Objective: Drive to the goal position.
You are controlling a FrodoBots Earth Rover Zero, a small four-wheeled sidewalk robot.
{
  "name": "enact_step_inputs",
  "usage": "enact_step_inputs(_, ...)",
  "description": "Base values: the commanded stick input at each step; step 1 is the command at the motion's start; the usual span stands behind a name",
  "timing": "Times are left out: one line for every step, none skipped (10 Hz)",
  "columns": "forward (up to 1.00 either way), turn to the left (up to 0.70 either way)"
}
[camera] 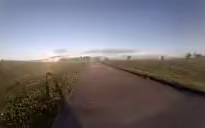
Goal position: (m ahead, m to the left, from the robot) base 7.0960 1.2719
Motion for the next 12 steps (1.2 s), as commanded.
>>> enact_step_inputs(0.7, 0.0)
enact_step_inputs(0.7, 0.0)
enact_step_inputs(0.7, 0.0)
enact_step_inputs(0.7, 0.0)
enact_step_inputs(0.7, 0.0)
enact_step_inputs(0.7, 0.0)
enact_step_inputs(0.7, 0.0)
enact_step_inputs(0.7, 0.0)
enact_step_inputs(0.7, 0.0)
enact_step_inputs(0.7, 0.35)
enact_step_inputs(0.7, 0.35)
enact_step_inputs(0.7, 0.34)
